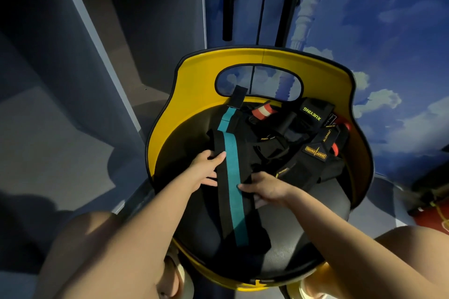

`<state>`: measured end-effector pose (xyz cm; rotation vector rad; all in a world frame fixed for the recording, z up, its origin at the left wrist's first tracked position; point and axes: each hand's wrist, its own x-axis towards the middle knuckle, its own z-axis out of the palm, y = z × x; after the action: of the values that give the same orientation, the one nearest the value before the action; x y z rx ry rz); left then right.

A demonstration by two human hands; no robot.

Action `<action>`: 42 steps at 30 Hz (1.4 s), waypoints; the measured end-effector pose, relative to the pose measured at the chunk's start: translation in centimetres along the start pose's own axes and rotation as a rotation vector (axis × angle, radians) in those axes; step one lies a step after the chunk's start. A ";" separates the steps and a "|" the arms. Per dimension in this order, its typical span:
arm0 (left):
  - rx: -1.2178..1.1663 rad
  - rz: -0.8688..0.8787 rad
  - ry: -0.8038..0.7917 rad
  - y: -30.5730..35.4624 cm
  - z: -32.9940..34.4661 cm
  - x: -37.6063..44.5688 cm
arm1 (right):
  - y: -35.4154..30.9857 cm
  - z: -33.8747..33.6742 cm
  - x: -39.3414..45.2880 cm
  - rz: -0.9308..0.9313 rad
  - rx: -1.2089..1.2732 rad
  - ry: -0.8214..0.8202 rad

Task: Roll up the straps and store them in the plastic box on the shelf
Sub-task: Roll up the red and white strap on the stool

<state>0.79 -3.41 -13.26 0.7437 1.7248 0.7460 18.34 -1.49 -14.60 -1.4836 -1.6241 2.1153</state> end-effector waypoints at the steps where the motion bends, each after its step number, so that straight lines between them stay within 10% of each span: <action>1: -0.011 0.002 0.029 -0.3 0.3 0.0 | 0.6 0.2 0.2 0.030 -0.027 -0.004; 7: 0.089 -0.058 -0.009 -2.1 0.7 0.5 | 0.7 0.2 1.7 -0.071 -0.339 0.388; 19: 0.789 -0.138 -0.340 3.0 -1.1 0.8 | -3.6 -2.5 1.3 -0.481 -0.693 0.659; 26: 0.522 0.314 -0.081 7.4 1.5 5.8 | -5.0 -8.9 3.7 -0.423 -0.885 0.750; 42: 0.634 0.500 0.271 12.0 7.8 19.8 | -5.3 -15.4 12.4 -0.252 -1.385 0.614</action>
<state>4.93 20.39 -17.11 1.6103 2.0739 0.6438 20.50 18.60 -17.64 -1.6475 -2.7790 0.0814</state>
